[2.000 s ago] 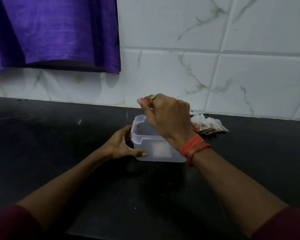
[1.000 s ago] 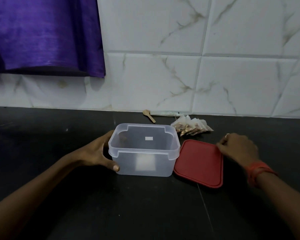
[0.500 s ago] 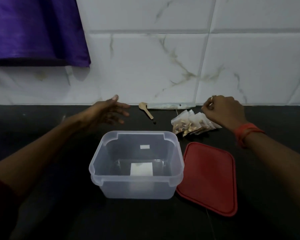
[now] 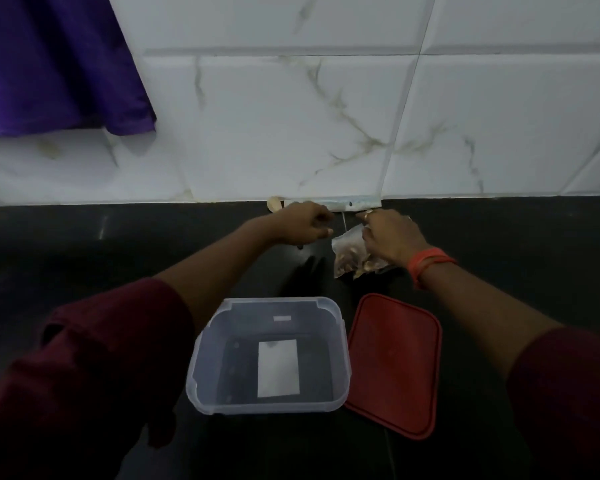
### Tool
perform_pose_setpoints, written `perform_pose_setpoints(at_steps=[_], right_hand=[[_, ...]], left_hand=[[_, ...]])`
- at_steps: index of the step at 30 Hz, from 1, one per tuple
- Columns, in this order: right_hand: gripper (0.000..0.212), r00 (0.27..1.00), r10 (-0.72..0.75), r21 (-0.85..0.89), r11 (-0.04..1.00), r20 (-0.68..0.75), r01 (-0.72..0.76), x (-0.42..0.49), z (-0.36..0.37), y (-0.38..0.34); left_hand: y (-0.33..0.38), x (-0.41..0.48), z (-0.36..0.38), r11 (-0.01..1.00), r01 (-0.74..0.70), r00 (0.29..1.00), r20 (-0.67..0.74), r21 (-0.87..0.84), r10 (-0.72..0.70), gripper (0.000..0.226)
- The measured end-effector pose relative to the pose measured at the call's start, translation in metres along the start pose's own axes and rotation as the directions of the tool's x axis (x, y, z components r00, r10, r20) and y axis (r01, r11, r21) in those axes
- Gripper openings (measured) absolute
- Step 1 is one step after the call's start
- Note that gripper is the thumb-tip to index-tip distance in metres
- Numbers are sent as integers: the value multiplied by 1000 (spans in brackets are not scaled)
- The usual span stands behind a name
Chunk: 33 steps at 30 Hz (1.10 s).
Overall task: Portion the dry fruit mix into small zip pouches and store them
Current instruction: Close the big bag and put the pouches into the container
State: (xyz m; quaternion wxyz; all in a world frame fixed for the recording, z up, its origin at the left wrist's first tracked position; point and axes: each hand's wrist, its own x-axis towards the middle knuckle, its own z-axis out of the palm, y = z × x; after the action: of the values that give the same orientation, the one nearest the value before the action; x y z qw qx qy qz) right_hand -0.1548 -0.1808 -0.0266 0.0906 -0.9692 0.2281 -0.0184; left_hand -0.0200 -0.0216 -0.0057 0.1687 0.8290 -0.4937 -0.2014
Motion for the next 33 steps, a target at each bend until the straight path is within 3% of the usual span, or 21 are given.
perform_pose_setpoints(at_steps=[6, 9, 12, 18, 23, 29, 33], right_hand=[[39, 998, 60, 27, 998, 10, -61, 5, -3, -4], [40, 998, 68, 92, 994, -9, -67, 4, -8, -4], [40, 998, 64, 139, 988, 20, -66, 2, -13, -4], [35, 1000, 10, 210, 978, -25, -5, -17, -26, -12], [35, 996, -83, 98, 992, -23, 85, -34, -43, -24], [28, 963, -265, -79, 962, -56, 260, -54, -57, -38], [22, 939, -314, -87, 949, -138, 304, -66, -65, -54]], left_hand=[[12, 29, 26, 999, 29, 998, 46, 45, -31, 43], [14, 33, 35, 995, 33, 998, 46, 89, -37, 52], [12, 33, 41, 990, 57, 998, -4, 127, -57, 54], [8, 19, 42, 995, 65, 985, -167, 71, -52, 34], [2, -9, 24, 1000, 10, 973, -232, 14, -6, 14], [0, -45, -2, 984, -150, 944, -281, 99, 173, 18], [-2, -73, -19, 959, -224, 906, -325, 173, 270, 25]])
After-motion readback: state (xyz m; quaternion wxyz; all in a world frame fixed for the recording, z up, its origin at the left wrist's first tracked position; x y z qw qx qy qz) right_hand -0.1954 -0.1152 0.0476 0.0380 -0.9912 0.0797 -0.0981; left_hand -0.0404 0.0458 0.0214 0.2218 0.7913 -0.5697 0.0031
